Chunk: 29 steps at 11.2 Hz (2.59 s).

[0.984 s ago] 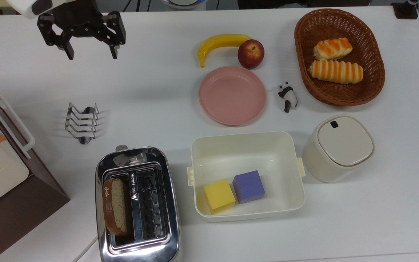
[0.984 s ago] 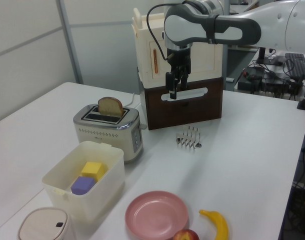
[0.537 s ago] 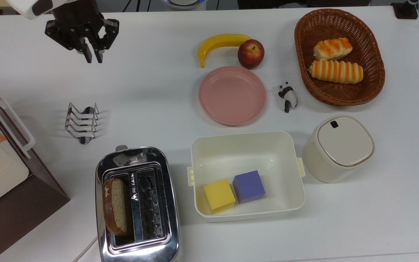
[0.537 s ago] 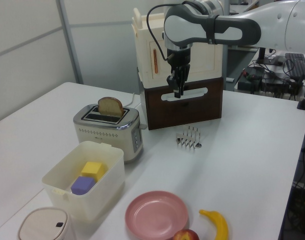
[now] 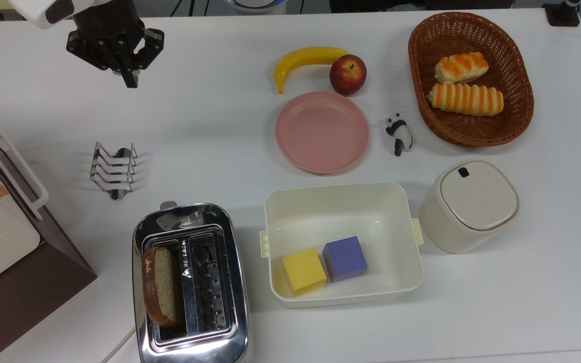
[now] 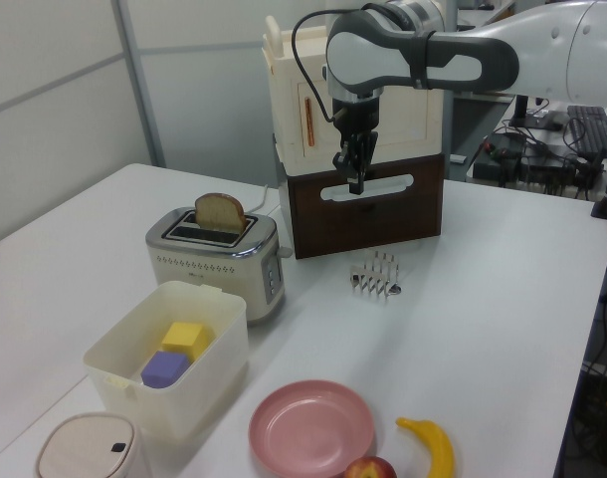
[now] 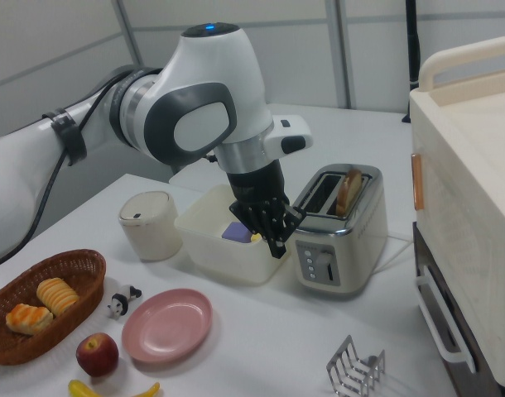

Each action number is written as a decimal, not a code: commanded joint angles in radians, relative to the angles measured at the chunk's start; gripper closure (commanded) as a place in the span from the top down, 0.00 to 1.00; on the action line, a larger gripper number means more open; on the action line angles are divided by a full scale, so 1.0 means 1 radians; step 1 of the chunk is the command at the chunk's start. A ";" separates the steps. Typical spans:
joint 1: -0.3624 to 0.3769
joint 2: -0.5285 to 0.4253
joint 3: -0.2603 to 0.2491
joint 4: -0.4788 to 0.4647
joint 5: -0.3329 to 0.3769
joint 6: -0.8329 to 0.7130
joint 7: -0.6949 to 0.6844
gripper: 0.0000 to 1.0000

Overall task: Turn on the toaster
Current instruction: 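Move the gripper down toward the lever on the silver toaster's side, then press the toaster lever down with the gripper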

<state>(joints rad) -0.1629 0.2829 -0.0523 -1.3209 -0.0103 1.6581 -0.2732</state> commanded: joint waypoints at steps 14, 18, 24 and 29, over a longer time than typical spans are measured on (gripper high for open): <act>0.013 0.199 0.006 -0.023 0.170 0.425 -0.058 0.03; 0.019 0.240 0.026 -0.023 0.167 0.450 -0.067 0.03; 0.025 0.275 0.026 -0.044 0.171 0.574 -0.080 0.03; 0.025 0.306 0.026 -0.047 0.161 0.574 -0.093 0.03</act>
<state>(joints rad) -0.1455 0.5875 -0.0206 -1.3368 0.1398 2.1983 -0.3309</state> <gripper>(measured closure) 0.969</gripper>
